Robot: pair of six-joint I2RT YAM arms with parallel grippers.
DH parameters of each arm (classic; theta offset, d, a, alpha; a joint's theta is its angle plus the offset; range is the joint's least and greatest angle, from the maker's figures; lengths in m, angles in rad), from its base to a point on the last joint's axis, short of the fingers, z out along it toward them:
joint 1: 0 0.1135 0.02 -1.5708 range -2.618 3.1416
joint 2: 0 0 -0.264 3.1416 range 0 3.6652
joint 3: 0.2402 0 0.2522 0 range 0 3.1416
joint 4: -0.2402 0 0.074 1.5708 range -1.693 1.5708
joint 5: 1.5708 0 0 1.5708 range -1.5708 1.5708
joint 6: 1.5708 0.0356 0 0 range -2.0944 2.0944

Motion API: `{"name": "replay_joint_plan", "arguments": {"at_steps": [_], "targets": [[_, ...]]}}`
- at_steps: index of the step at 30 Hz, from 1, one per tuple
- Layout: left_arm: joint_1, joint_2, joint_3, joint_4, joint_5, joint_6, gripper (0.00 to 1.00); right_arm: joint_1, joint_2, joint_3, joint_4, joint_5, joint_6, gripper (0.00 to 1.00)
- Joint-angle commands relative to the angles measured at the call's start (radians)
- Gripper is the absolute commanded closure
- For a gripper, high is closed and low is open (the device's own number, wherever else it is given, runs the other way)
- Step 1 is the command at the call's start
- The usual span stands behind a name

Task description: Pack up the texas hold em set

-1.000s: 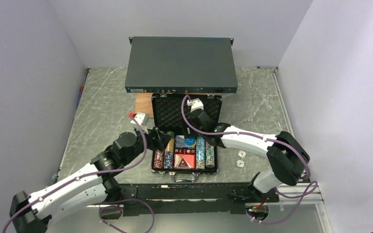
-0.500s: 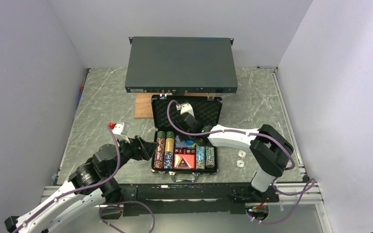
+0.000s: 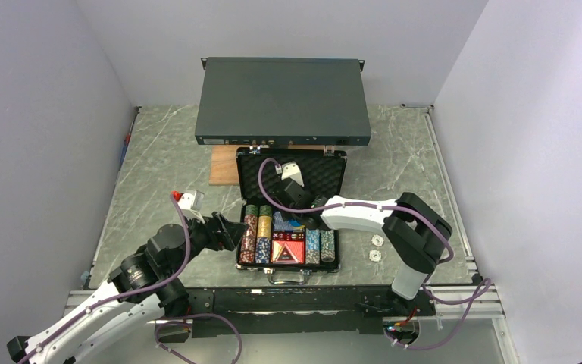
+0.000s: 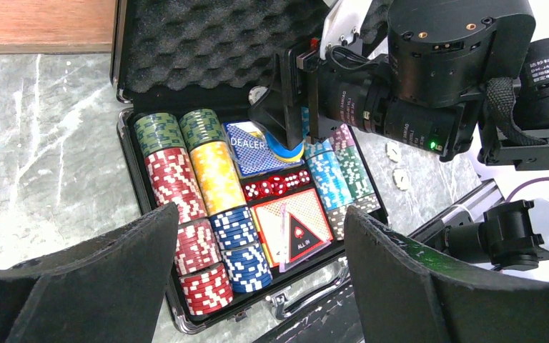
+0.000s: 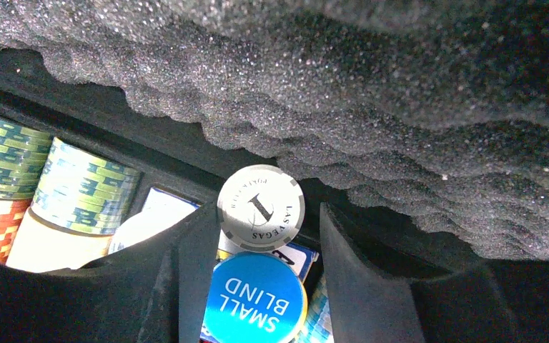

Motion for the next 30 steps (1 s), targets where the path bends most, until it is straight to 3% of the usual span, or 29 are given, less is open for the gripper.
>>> {"name": "replay_joint_plan", "arguments": {"at_steps": [1, 13, 30], "targets": [[0.003, 0.005, 0.014, 0.015, 0.014, -0.014, 0.13, 0.002, 0.021, 0.037, 0.033, 0.031, 0.035, 0.45], [0.003, 0.008, 0.002, 0.023, 0.019, -0.030, 0.13, 0.003, 0.043, 0.065, 0.037, 0.047, 0.034, 0.48], [0.004, 0.043, -0.013, -0.010, -0.015, -0.074, 0.13, 0.005, 0.006, 0.044, 0.048, 0.046, 0.012, 0.65]]}}
